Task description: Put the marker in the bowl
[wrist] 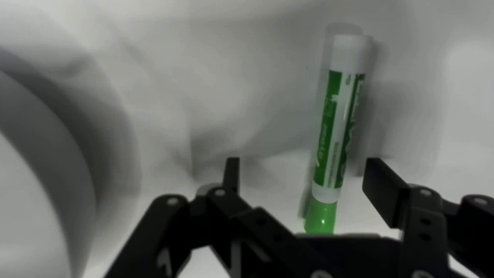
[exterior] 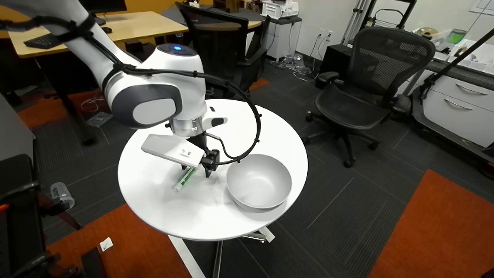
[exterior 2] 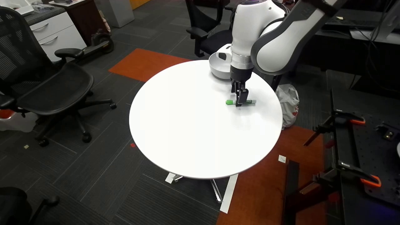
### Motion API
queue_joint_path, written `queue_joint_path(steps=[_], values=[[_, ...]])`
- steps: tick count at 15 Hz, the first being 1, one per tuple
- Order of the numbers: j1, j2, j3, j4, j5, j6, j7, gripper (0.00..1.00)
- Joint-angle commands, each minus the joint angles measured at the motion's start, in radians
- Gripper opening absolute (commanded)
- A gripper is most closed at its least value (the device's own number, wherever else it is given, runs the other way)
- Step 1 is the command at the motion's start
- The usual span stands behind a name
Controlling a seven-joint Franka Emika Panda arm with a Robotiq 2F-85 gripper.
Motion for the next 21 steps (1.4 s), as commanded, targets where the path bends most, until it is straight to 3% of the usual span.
queue_joint_path(steps=[1, 8, 10, 14, 21], values=[[-0.026, 0.021, 0.022, 0.033, -0.012, -0.009, -0.013, 0.50], [-0.022, 0.009, 0.025, 0.036, -0.010, -0.010, 0.005, 0.00], [-0.002, -0.030, 0.019, 0.006, -0.014, -0.007, 0.031, 0.05], [0.034, -0.163, 0.009, -0.048, -0.009, -0.015, 0.116, 0.05], [-0.003, -0.350, -0.015, -0.001, 0.087, -0.077, 0.189, 0.05]])
